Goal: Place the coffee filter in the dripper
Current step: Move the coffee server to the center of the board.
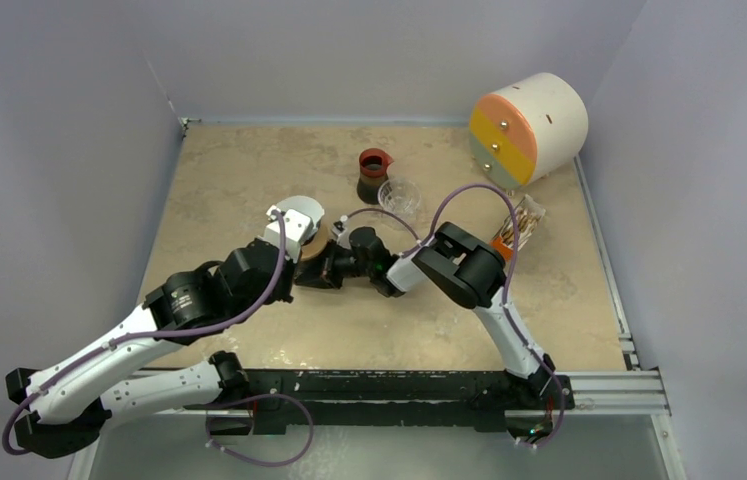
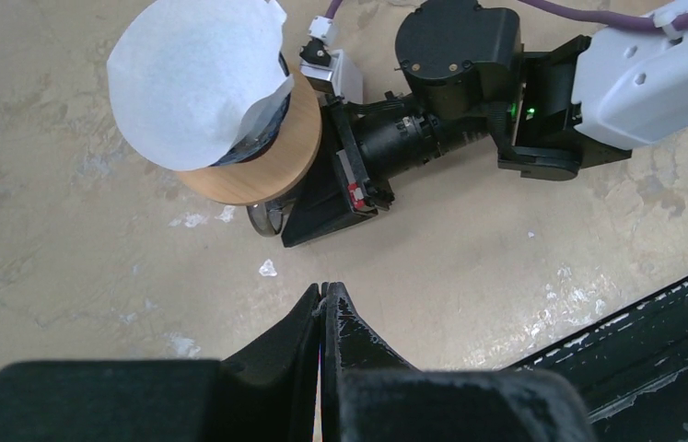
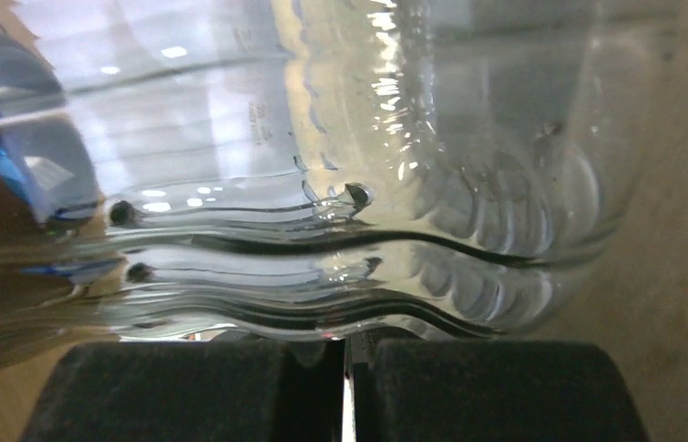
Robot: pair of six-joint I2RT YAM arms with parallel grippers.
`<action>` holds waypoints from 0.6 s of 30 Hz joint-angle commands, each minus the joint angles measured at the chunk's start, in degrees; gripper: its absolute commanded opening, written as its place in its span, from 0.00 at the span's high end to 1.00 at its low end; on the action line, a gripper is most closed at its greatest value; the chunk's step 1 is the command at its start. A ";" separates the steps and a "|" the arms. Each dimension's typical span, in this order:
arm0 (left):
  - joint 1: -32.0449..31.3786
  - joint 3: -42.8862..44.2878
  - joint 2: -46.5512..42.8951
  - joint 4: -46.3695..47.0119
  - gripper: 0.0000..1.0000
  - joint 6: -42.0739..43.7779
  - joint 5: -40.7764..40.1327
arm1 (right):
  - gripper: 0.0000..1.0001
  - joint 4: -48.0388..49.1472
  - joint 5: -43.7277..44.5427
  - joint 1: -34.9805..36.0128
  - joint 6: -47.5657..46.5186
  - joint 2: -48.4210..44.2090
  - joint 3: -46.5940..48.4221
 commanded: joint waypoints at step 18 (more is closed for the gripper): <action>0.78 -0.07 -1.09 0.90 1.00 -0.80 -2.25 | 1.00 -0.53 -0.61 0.73 -1.87 -5.87 -4.33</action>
